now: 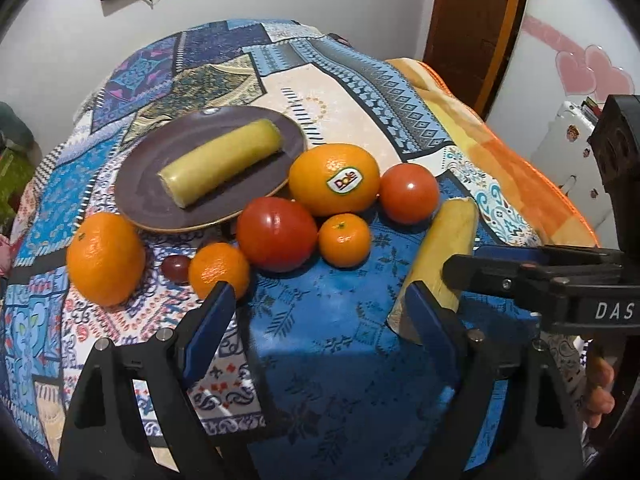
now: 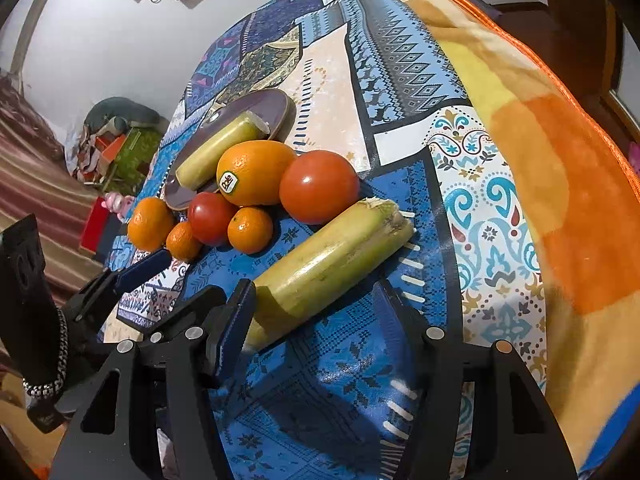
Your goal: Organize fruits
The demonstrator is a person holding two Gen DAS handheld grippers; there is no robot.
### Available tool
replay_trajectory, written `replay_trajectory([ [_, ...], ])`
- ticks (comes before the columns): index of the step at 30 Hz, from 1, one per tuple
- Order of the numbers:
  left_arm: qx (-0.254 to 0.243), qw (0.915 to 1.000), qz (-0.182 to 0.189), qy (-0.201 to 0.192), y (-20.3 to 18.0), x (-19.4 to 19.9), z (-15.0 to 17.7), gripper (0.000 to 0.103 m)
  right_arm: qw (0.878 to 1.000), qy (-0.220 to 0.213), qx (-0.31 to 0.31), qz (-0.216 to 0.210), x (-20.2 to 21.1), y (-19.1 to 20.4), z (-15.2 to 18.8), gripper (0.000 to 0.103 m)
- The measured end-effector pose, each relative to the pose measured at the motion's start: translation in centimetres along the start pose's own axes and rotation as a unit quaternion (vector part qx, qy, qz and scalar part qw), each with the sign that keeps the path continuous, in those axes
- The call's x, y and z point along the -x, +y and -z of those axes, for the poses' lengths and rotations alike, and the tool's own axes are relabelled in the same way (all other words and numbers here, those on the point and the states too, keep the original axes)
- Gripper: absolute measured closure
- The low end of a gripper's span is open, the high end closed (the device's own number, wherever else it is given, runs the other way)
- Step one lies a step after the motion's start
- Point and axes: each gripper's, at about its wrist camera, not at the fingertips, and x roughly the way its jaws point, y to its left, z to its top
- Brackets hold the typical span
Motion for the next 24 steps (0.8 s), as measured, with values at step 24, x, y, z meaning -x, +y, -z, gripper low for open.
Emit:
replay_trajectory([
  [24,-0.026,0.9995,0.019,0.008,-2.7,-1.3,-0.5,0.018,0.998,-0.011,0.012,0.056,-1.1,-0.2,-1.3,0.049],
])
